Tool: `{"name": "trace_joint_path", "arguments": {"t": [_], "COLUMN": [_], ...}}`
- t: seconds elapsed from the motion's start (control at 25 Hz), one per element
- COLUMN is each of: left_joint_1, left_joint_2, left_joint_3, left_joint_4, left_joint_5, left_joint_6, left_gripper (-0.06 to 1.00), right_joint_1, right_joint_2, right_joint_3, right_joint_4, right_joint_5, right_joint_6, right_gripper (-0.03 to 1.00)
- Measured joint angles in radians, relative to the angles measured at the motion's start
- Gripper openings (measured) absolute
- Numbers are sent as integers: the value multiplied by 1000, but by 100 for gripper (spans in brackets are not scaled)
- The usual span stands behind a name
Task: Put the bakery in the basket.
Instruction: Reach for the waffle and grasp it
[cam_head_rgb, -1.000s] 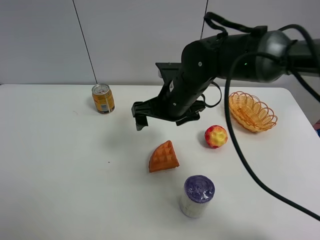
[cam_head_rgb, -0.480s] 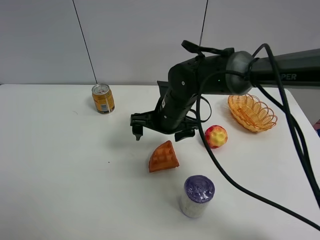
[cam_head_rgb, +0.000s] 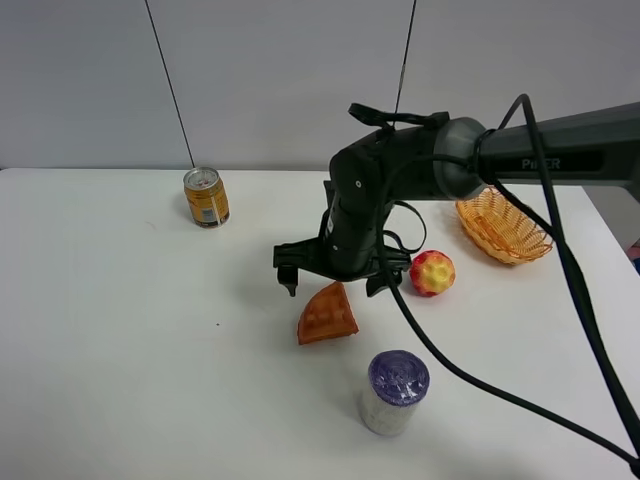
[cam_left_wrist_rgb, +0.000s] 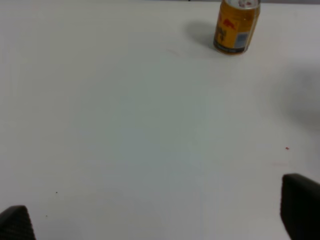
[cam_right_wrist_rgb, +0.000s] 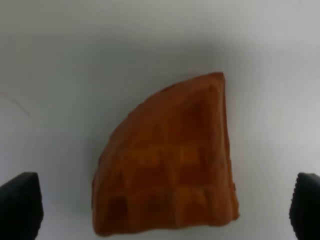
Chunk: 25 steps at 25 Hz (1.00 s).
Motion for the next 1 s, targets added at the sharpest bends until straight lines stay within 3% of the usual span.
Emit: {"name": "trace_joint_path", "arguments": {"t": [0.2, 0.84, 0.88, 1.0], "left_joint_1": [0, 0, 0, 0], "left_joint_2": [0, 0, 0, 0], "left_joint_3": [0, 0, 0, 0], "left_joint_4": [0, 0, 0, 0], "left_joint_5": [0, -1, -1, -1], "left_joint_6": [0, 0, 0, 0], "left_gripper": [100, 100, 100, 100], "right_joint_1": [0, 0, 0, 0], "right_joint_2": [30, 100, 100, 100], "right_joint_3": [0, 0, 0, -2], "right_joint_4": [23, 24, 24, 25], "right_joint_5": [-33, -11, -11, -10], "right_joint_6": [2, -2, -2, -2], "right_gripper": [99, 98, 92, 60]}}
